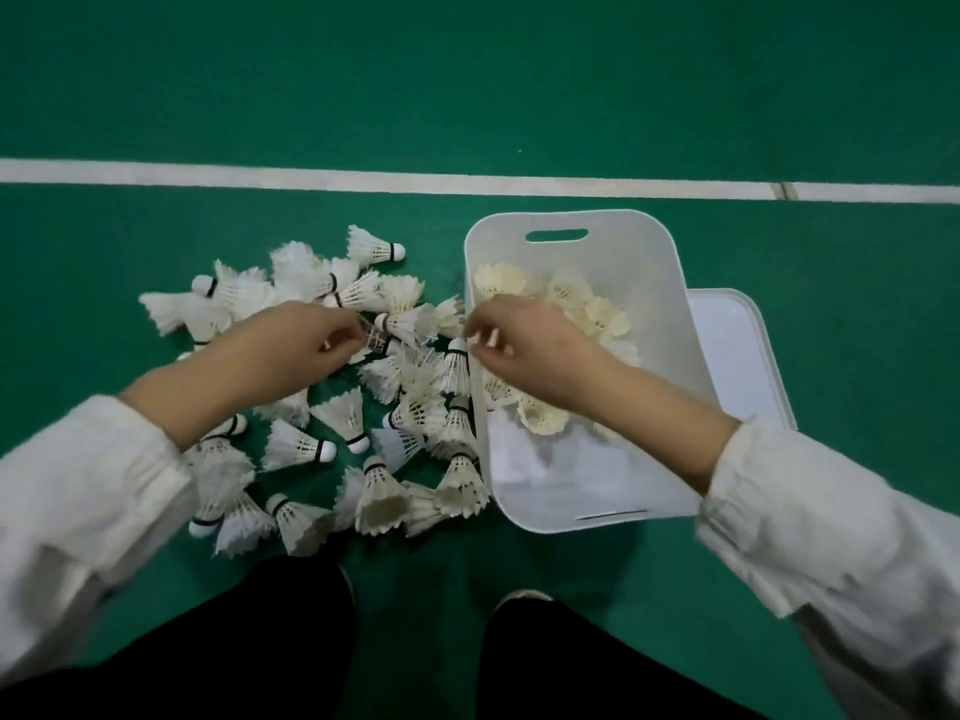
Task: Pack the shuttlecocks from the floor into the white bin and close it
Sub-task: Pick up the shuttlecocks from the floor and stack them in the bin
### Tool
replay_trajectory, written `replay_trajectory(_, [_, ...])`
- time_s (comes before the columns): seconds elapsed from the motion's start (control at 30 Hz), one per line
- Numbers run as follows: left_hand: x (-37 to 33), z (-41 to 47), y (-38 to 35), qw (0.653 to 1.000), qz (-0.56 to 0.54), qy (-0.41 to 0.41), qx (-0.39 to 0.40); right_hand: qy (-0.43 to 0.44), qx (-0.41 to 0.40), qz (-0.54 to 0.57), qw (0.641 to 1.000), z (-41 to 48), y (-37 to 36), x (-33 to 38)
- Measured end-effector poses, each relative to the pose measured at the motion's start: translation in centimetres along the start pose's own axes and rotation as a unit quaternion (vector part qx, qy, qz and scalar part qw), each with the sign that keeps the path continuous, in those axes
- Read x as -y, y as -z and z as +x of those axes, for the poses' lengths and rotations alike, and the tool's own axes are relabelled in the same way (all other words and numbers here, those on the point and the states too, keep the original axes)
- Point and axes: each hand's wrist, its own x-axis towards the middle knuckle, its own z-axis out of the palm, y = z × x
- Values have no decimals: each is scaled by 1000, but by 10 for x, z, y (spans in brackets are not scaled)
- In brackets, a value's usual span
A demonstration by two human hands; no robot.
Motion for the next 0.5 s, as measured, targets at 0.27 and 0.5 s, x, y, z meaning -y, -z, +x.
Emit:
replay_trajectory(0.27, [77, -60, -66, 991, -101, 84, -8, 18, 151, -118, 981, 47, -106, 45])
replay_trajectory(0.5, [92, -45, -112, 985, -143, 91, -36, -88, 125, -135, 979, 61, -146, 38])
